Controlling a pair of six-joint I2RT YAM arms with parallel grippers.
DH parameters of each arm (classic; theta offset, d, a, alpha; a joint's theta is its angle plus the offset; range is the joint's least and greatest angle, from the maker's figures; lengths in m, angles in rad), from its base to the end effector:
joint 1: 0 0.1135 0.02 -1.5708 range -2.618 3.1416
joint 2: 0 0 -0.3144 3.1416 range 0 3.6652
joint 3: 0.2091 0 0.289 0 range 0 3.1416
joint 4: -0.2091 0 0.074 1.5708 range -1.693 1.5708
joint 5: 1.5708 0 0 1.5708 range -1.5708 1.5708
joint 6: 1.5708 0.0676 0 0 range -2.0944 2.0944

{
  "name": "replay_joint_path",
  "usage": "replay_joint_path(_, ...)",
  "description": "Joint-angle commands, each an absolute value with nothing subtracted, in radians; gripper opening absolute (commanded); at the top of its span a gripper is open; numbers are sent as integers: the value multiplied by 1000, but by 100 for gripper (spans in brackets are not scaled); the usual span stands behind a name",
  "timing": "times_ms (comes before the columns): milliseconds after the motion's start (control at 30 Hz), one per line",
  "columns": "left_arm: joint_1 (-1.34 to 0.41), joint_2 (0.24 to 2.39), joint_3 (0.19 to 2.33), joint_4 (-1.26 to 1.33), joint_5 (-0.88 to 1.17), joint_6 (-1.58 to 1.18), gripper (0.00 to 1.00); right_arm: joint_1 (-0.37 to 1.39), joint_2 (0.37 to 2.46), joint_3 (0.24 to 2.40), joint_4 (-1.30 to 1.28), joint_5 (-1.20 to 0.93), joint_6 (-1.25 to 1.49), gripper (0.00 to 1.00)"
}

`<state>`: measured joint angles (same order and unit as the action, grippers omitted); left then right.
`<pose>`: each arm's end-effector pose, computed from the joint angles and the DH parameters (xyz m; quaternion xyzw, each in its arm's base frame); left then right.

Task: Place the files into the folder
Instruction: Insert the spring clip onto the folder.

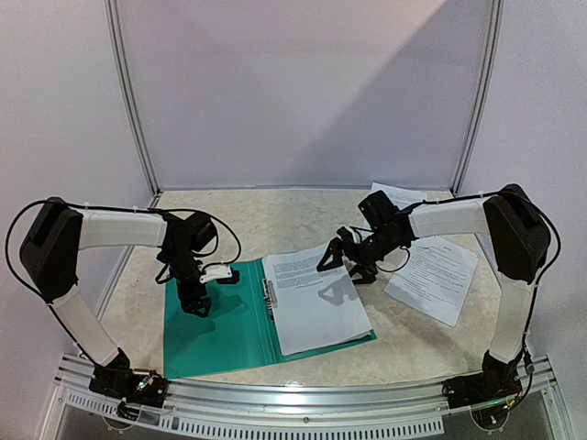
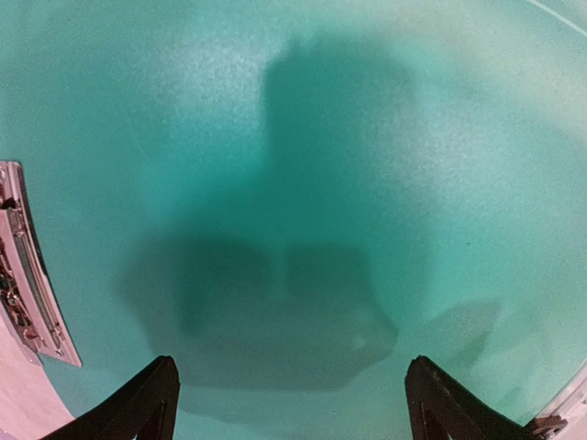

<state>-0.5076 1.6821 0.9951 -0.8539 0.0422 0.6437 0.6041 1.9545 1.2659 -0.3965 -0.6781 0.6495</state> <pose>0.2746 -0.1560 0.1516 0.5445 0.8384 -0.0200 0.0163 0.3489 0.2923 0.1597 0.0592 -0.9170 -0.3945 0.0057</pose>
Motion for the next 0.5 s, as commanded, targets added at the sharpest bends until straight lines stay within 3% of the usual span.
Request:
replay_joint_path(0,-500,1687,1015,-864,54,656,87,610,1928,1313,-488,-608,614,99)
replay_joint_path(467,-500,1677,1040,-893,56,664,87,612,1884,1459,-778,-314,467,99)
